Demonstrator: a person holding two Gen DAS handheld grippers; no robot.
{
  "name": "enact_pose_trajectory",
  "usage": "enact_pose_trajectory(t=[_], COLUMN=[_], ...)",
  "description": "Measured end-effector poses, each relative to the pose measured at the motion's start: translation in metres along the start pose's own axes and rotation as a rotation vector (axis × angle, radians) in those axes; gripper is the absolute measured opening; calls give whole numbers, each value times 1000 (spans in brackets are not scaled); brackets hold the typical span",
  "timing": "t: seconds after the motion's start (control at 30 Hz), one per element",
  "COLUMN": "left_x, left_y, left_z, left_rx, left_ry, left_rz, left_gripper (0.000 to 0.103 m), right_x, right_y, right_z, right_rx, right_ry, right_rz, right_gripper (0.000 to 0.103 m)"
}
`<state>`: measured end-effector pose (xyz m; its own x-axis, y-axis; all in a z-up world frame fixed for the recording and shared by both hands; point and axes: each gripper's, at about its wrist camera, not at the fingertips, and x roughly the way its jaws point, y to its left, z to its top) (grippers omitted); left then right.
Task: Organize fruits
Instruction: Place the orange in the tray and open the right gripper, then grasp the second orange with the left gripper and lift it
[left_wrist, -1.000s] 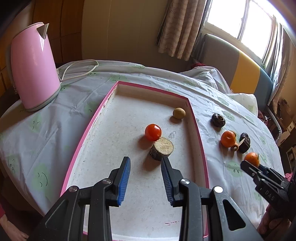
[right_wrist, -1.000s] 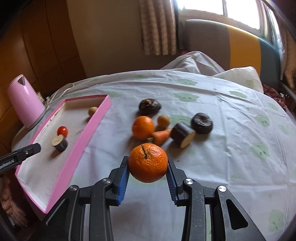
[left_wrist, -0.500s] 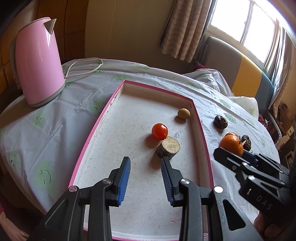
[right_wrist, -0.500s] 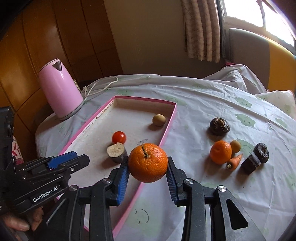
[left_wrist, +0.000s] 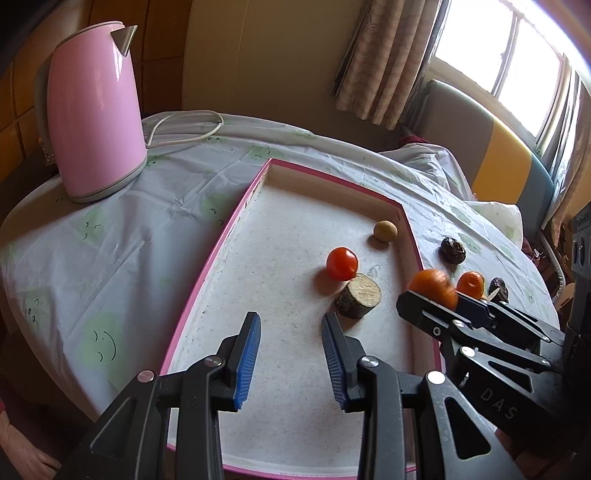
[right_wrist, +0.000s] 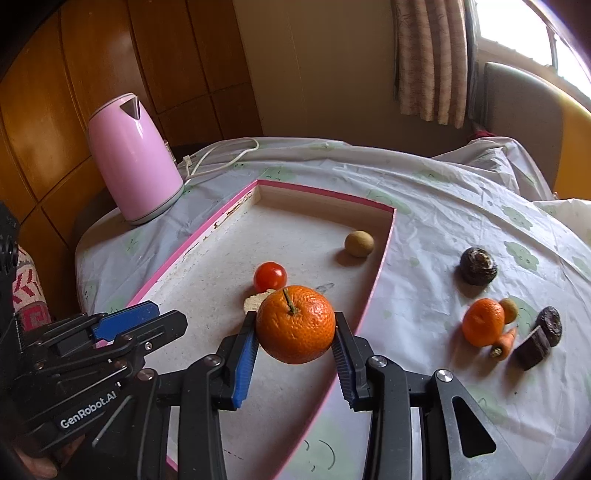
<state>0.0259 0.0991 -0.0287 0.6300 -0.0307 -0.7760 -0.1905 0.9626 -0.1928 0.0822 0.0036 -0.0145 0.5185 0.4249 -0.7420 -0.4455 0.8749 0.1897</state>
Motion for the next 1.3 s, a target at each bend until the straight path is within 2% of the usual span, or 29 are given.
enact_pose_trajectory(t=[0.07,0.3,0.57,0.9,1.13,1.3], left_x=[-1,-1,-5,-5,2,9], left_y=[1,-5,-19,-56,-92,-122], left_z=[-1,-2,-2,-2,2,5], left_rx=[-2,12,54,164,248,320], left_ry=[-1,0,-7,1,23,42], left_rz=[0,-7,-36,-105,-165,-203], left_gripper=[34,34,34,34,34,34], right_x=[1,-16,-42,-68,-82,-89], right_y=[-1,-6,-51,-123,-160,-178], right_z=[-1,-10,-32,-67,-83,-91], right_rx=[25,54,203,366,437,465], right_ry=[-4,-50,-84,-81,-81,-84], right_rz=[10,-25,-93,-247,-366,-420], right_gripper=[44,46,46,46,46,46])
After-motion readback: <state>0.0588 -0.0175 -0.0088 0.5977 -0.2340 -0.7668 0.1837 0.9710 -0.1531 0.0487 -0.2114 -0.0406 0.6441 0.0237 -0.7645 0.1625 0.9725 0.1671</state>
